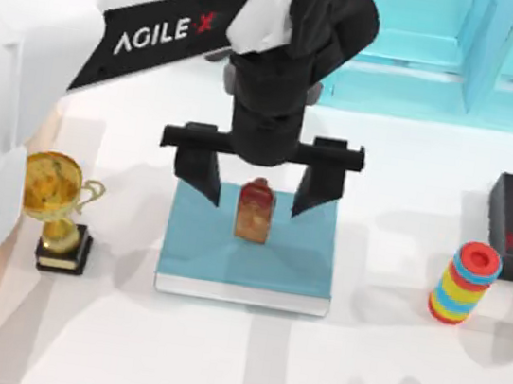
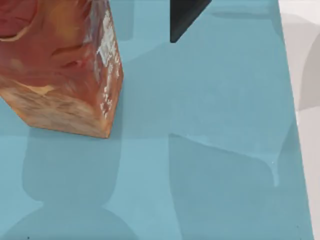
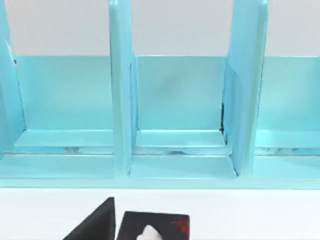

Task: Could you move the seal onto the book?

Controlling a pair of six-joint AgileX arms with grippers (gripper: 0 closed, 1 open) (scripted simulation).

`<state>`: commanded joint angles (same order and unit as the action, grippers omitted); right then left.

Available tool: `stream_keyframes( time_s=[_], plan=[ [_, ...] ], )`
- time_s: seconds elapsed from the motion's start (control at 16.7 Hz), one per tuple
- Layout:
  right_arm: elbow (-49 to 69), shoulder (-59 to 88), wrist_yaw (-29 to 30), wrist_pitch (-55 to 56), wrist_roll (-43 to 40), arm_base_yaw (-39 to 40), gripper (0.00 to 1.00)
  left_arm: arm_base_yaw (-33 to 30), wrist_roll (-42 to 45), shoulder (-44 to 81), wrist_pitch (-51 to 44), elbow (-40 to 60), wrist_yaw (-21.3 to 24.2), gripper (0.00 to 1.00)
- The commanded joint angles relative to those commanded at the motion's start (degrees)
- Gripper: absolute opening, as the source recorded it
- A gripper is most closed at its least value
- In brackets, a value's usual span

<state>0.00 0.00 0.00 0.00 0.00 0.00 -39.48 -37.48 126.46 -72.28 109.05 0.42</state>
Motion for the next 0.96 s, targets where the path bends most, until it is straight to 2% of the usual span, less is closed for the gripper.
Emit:
stream_keyframes(
  time_s=[0.54,0.96],
  plan=[
    [0.00,0.00,0.00,0.00,0.00,0.00,1.00,0.08,0.00,0.01,-0.19,0.19,0.00,1.00],
    [0.00,0.00,0.00,0.00,0.00,0.00,1.00,0.03,-0.05,-0.04,-6.75,6.70,0.00,1.00]
  ],
)
